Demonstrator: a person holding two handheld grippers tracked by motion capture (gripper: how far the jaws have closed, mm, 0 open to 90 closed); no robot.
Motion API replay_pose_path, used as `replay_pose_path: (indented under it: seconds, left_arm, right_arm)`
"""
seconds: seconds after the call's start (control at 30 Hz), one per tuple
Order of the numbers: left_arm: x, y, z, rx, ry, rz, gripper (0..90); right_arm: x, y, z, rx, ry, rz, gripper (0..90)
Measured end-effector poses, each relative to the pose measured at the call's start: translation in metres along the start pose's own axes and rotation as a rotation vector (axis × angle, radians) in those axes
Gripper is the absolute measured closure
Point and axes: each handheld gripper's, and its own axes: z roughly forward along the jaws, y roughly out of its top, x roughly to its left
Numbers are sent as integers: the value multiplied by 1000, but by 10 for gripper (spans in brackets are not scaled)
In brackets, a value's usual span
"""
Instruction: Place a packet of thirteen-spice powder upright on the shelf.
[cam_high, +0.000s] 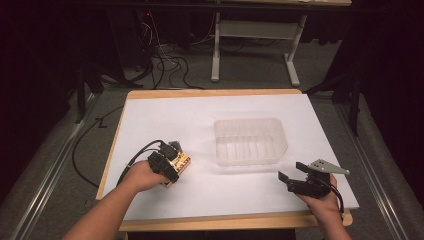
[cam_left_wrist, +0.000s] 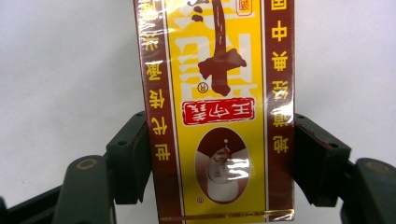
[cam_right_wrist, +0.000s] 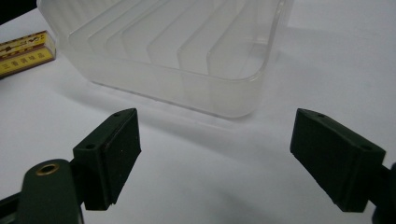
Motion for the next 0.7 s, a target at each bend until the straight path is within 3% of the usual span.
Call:
replay_pose_path:
  seconds: [0.07,0.4,0.47,0.5,0.63,0.7]
  left_arm:
    - [0,0,-2,-8,-1,-1,318]
    - [-9,-10,-13,-146,-14,29,321]
    - [-10,-11,-13,-154,-19,35,321]
    - [-11,-14,-13,-181,-29,25,322]
    - [-13,-18,-13,-204,-35,32,322]
    - [-15,-22,-15,-253,-36,32,322]
  right_arm:
    - [0,0,0,0,0,0,165]
    - [0,0,0,-3,0,3,167]
    - [0,0,0,-3,0,2,167]
    - [0,0,0,-7,2,-2,167]
    - [1,0,-1,-11,2,-6,163]
    - [1,0,-1,-14,1,-8,160]
